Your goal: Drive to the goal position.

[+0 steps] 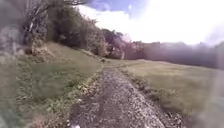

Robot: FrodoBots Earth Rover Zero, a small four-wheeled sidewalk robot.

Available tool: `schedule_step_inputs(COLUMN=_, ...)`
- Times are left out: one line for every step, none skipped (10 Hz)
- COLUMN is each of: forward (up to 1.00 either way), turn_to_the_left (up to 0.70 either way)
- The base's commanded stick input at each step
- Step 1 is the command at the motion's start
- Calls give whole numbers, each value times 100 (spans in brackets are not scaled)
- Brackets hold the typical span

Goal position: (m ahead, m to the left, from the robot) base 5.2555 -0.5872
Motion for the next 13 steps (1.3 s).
schedule_step_inputs(forward=85, turn_to_the_left=0)
schedule_step_inputs(forward=85, turn_to_the_left=0)
schedule_step_inputs(forward=85, turn_to_the_left=0)
schedule_step_inputs(forward=85, turn_to_the_left=0)
schedule_step_inputs(forward=85, turn_to_the_left=0)
schedule_step_inputs(forward=85, turn_to_the_left=0)
schedule_step_inputs(forward=85, turn_to_the_left=0)
schedule_step_inputs(forward=85, turn_to_the_left=-1)
schedule_step_inputs(forward=85, turn_to_the_left=-2)
schedule_step_inputs(forward=85, turn_to_the_left=-22)
schedule_step_inputs(forward=85, turn_to_the_left=-20)
schedule_step_inputs(forward=85, turn_to_the_left=0)
schedule_step_inputs(forward=85, turn_to_the_left=0)
